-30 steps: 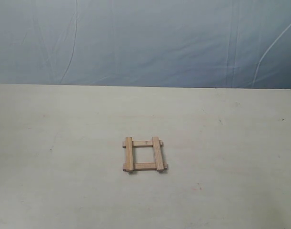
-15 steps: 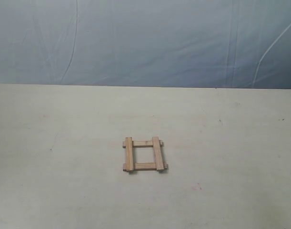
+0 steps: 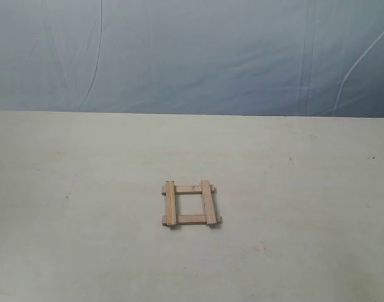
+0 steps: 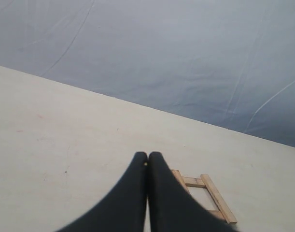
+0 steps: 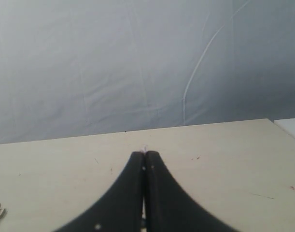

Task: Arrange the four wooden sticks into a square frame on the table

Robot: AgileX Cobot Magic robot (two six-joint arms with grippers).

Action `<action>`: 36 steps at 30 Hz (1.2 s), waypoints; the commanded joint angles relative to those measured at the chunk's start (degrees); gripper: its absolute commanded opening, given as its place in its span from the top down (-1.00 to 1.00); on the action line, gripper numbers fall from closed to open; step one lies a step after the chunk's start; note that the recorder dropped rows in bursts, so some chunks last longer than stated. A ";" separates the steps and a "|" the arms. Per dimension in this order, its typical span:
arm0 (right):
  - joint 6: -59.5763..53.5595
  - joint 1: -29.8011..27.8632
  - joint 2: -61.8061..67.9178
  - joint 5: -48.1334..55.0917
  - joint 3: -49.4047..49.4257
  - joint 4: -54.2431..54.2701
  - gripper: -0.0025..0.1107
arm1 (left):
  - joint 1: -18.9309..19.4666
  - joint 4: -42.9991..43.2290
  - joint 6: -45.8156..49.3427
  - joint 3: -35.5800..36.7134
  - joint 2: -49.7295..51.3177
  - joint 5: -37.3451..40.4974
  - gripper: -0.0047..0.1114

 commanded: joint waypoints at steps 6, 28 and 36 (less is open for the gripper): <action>0.05 1.02 -0.44 -0.51 0.27 0.03 0.97 | 5.50 10.19 1.68 0.06 -1.57 3.37 0.92; 0.16 1.43 -0.44 13.94 0.27 -0.22 0.97 | 22.01 12.25 1.05 0.06 -15.53 21.92 0.92; 0.24 1.43 -0.44 14.16 0.27 -0.22 0.97 | 19.06 11.88 1.28 0.06 -15.53 21.92 0.92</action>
